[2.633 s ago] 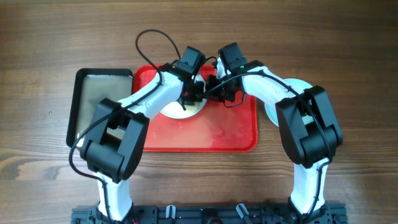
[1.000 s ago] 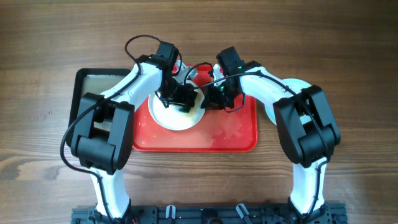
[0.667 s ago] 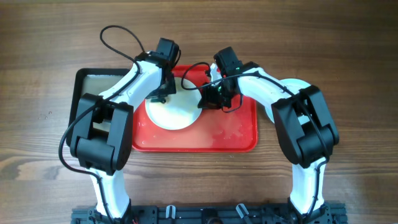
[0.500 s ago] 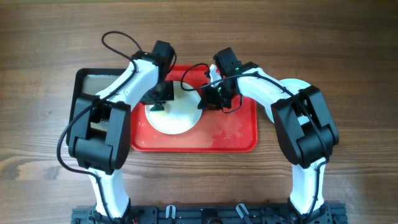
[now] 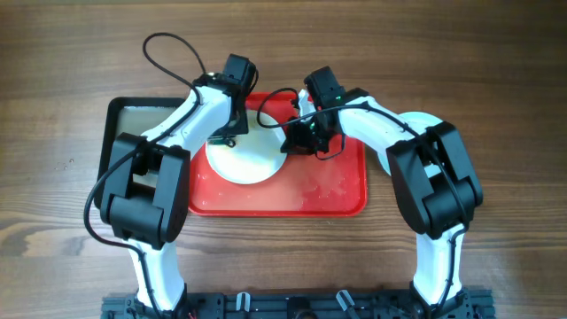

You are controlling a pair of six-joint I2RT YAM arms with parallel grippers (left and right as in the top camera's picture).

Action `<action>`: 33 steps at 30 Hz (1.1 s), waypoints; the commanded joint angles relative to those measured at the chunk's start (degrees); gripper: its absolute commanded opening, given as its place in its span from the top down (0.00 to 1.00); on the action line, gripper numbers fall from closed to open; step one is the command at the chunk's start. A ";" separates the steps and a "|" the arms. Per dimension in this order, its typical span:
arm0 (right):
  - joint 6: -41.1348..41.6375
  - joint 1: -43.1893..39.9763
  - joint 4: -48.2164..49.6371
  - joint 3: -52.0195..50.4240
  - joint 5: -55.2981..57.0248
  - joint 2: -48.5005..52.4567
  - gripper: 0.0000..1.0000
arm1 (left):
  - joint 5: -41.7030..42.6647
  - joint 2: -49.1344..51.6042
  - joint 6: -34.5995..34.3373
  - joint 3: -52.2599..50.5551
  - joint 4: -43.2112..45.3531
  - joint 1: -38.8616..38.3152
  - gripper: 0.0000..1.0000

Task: Clean dirty plates on tray and stack at the side
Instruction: 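Lift the white plate with the right gripper and stack it on the blue plates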

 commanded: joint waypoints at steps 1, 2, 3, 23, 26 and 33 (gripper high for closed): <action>-0.63 -0.33 -0.81 -0.39 -0.48 1.49 0.96 | -11.65 0.90 -6.01 7.76 -9.46 2.29 0.96; -0.63 -0.35 -0.83 -0.35 0.50 1.16 0.96 | -7.87 0.72 -5.97 10.91 -13.00 2.67 0.96; -0.70 -0.35 -0.92 -0.35 2.01 0.13 0.96 | -1.73 0.15 -5.49 15.52 -17.22 3.61 0.96; -10.29 30.97 -12.52 -0.37 103.80 -26.21 0.96 | 12.83 -3.76 -2.08 21.11 -22.69 16.33 0.96; -12.39 33.83 -12.46 -0.35 110.60 -26.18 0.96 | 12.85 -3.76 -2.08 21.11 -22.71 16.33 0.96; -14.82 34.97 -12.20 -0.37 119.43 -26.18 0.96 | 12.85 -3.76 -2.08 21.11 -22.71 16.33 0.96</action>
